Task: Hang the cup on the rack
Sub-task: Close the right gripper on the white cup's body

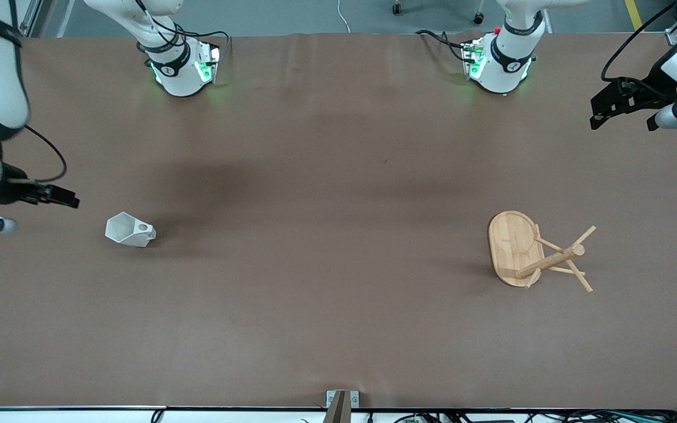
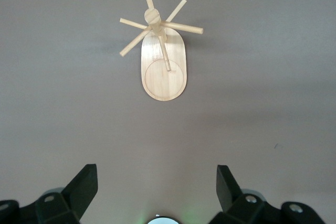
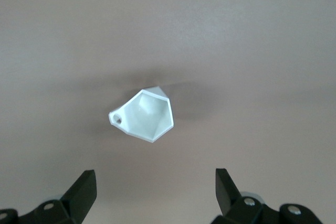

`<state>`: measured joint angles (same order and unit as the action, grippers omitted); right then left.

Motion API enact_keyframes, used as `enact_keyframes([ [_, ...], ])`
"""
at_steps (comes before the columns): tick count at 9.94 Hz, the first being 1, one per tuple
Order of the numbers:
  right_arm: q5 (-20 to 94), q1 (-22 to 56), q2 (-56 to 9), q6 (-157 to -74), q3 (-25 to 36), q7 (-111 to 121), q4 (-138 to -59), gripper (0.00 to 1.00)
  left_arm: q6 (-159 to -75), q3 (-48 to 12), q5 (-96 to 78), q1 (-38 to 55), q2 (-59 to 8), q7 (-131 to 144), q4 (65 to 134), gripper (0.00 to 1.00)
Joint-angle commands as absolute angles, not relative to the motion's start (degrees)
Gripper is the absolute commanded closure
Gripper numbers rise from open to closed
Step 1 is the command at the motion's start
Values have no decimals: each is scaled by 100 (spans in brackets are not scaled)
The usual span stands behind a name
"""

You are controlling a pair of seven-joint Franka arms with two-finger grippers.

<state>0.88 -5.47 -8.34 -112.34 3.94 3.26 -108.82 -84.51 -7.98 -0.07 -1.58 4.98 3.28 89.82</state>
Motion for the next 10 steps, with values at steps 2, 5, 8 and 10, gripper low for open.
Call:
enact_keyframes([
  [2,79,-685,-1053,-13115,343,439,-12161,0,-8350,-817,70,-167,360,237,8956,0],
  [5,132,-721,-1791,-14175,334,422,-12313,10,-8350,-817,27,-176,334,237,8947,0],
  [8,176,-721,-1995,-14238,325,422,-12340,47,-8350,-817,9,-176,334,237,8947,0],
  [10,184,-729,-2021,-14247,316,422,-12349,58,-8350,-817,44,-176,334,246,8947,0],
])
